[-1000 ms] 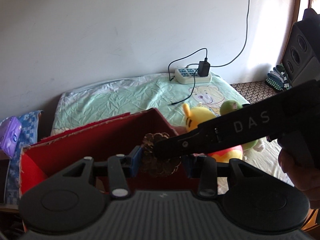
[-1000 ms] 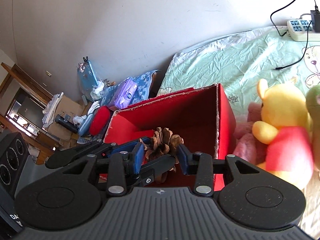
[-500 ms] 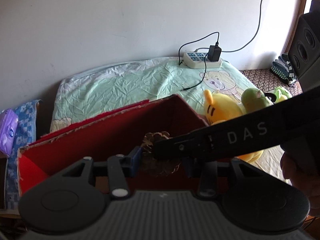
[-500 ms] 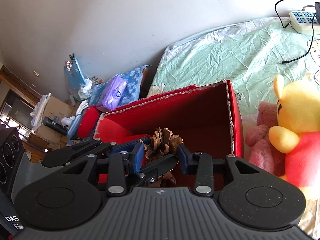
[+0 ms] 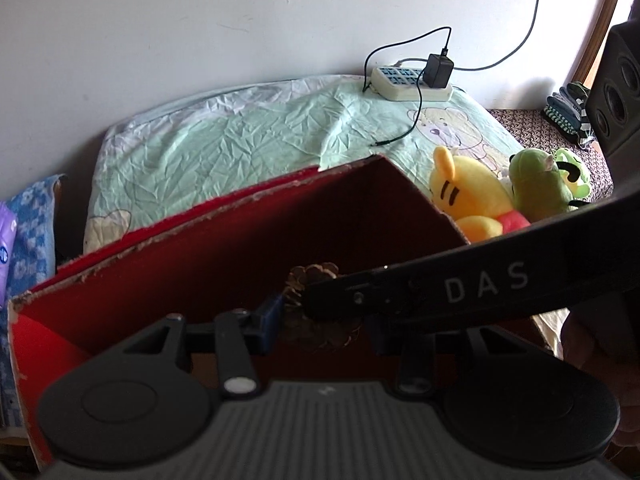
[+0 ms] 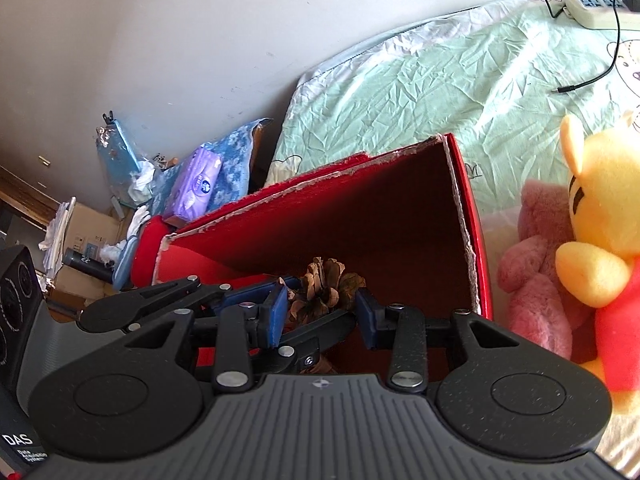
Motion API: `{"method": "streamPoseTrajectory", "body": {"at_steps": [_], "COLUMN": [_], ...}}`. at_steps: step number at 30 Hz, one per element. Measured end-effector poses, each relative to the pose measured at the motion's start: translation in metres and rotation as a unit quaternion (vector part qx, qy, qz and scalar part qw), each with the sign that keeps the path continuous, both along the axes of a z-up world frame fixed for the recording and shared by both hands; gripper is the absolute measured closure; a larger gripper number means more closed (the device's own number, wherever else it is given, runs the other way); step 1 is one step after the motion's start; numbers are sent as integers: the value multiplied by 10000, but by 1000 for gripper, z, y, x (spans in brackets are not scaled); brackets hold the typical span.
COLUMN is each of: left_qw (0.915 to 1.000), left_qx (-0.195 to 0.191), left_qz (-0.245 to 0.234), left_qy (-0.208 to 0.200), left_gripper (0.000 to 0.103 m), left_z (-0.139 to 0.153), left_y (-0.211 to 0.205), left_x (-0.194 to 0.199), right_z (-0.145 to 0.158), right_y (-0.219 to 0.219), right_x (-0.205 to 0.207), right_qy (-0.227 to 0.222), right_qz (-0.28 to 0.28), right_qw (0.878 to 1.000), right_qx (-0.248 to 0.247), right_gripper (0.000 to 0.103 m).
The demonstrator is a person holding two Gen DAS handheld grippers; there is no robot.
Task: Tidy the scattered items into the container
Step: 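Lower the held pine cone into the red box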
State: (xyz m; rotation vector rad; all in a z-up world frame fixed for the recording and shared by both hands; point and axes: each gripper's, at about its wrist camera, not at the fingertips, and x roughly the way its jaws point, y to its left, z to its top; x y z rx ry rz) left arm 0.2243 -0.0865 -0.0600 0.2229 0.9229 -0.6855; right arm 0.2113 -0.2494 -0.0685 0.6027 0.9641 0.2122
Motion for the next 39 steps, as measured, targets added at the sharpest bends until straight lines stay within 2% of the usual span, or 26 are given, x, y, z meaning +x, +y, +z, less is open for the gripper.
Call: {"method": "streamPoseTrajectory", "body": {"at_steps": [5,12,18,22,25,29,33,39], "left_qw": [9996,9963,9884,9817,9797,9768,9775,9787], "left_qx": [13,326,353,575,613,548,531,453], "left_qz": [95,256,478,583,657,778,878,998], "left_qy": [263,755,1398,1719,1790,1919,1845,1734], "left_gripper": [58,56,56,56,54,54,53,51], "left_z": [-10,-34,-47,-55,-57,-59,-57,-53], "left_y": [3,1,6,3,3,6,8,10], "left_x": [5,15,28,34,35,37,33,29], "right_z": [-2,-13,-26,-36,-45,-47,-47,-52], "right_y": [5,24,32,41,44,45,46,36], "right_x": [5,18,30,41,47,50,46,43], "right_qy": [84,409,832,1132,1285,1262,1146,1193], "right_qz": [47,261,347,406,432,496,575,472], "right_qw": [9998,9963,9920,9857,9827,9844,9860,9898], "right_qx": [-172,-710,-881,-1185,-1262,-1122,-1063,-623], "right_gripper": [63,63,63,63,62,62,61,60]}}
